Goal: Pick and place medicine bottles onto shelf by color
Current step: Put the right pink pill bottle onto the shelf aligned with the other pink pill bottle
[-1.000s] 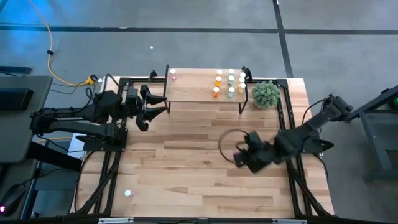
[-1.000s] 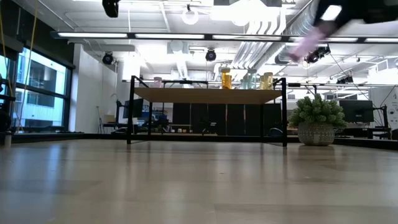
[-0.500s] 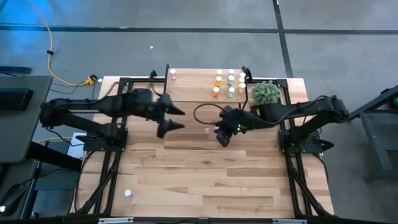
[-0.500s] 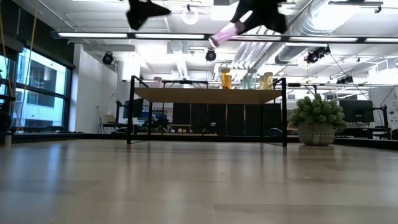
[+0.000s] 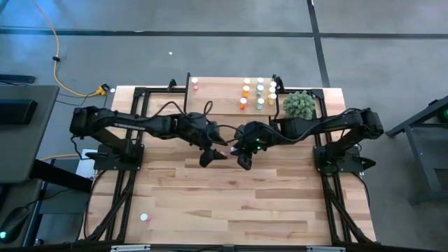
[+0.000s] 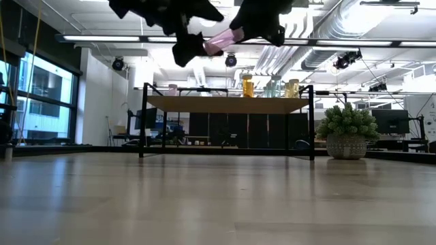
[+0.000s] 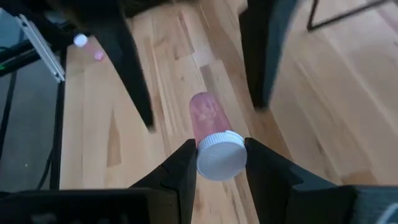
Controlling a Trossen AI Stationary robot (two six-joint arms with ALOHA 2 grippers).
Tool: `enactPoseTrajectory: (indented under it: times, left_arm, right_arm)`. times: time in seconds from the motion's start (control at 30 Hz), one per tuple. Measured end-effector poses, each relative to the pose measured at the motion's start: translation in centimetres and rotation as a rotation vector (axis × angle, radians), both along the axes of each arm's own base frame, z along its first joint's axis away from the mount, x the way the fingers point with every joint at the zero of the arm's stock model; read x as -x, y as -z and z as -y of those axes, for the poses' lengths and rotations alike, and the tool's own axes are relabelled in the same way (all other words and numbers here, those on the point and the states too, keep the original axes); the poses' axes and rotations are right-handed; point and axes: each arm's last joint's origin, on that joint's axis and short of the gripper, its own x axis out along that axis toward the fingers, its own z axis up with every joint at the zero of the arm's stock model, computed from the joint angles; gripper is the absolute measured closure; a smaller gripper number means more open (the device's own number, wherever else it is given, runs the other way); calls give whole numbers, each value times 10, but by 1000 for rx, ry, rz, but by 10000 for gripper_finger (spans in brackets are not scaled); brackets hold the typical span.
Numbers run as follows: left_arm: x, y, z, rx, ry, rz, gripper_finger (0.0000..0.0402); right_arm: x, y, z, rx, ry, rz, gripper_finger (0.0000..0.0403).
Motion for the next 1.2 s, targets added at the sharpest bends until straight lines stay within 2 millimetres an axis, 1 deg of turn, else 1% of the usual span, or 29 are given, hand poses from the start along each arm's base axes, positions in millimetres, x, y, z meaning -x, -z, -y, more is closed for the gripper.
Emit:
enactPoseTrajectory:
  times: [0.2, 0.33, 0.43, 0.63, 0.9, 1.07, 1.2]
  left_arm:
    - [-5, 9, 0, 21, 29, -18, 91]
    - [-6, 9, 0, 23, 32, -18, 105]
    - [-5, 9, 0, 24, 32, -21, 127]
    - [-5, 9, 0, 18, 36, -21, 189]
    - [-5, 9, 0, 17, 34, -22, 268]
    - [-5, 10, -3, 17, 25, -22, 297]
    - [-5, 9, -3, 22, 30, -21, 303]
  right_arm:
    - [-3, 1, 4, 19, -8, 8, 294]
    - [-4, 2, 6, 24, -5, 6, 294]
    - [-4, 2, 8, 35, 2, 12, 295]
    - [-6, -1, 8, 37, -3, 49, 295]
    - [-5, 1, 7, 29, -17, 28, 295]
    - [-5, 1, 7, 30, -16, 24, 295]
    - [-5, 1, 7, 30, -15, 25, 295]
